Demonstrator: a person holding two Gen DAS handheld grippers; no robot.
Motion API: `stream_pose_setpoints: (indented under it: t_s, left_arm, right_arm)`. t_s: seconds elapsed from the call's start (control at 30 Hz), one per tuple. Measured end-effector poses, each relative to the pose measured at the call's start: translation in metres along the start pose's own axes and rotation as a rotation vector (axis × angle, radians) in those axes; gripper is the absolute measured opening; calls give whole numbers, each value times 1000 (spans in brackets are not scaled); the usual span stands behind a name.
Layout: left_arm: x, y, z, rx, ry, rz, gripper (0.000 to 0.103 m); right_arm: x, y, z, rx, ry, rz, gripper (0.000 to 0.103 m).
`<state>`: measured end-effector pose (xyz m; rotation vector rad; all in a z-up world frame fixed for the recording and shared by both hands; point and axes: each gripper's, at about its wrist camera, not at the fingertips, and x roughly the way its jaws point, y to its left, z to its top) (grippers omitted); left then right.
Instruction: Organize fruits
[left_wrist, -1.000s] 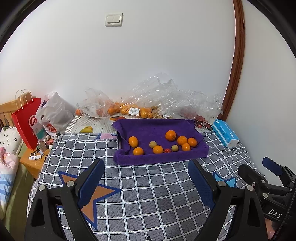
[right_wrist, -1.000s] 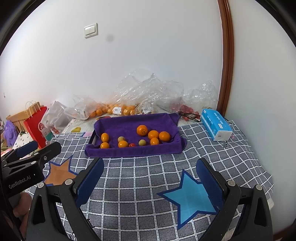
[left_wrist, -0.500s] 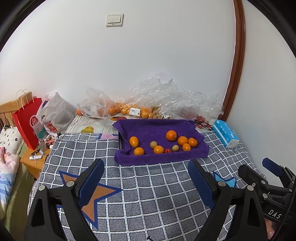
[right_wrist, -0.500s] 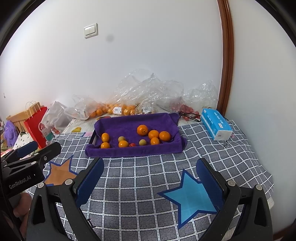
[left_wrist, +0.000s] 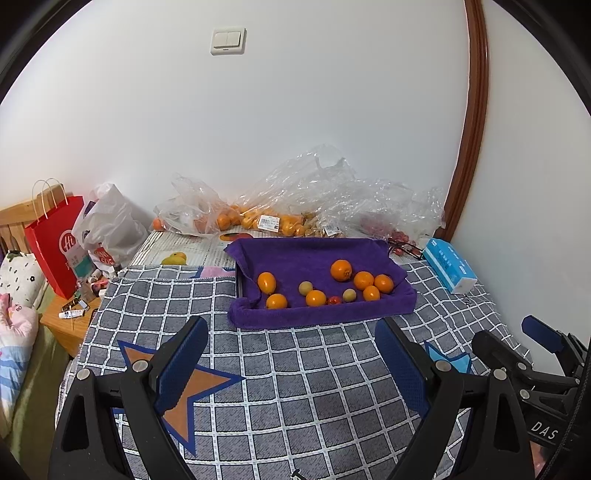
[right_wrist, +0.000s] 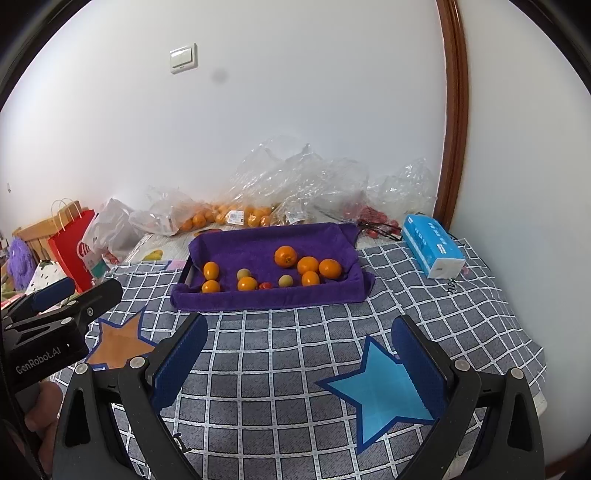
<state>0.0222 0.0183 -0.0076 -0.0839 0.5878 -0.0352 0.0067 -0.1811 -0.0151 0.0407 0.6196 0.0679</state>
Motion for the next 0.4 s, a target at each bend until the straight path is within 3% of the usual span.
stream_pose_setpoints:
  t_s: [0.4]
  left_arm:
    - [-1, 1, -1, -3, -4, -2, 92]
  right_arm:
    - [-1, -2, -1, 6, 3, -1, 99]
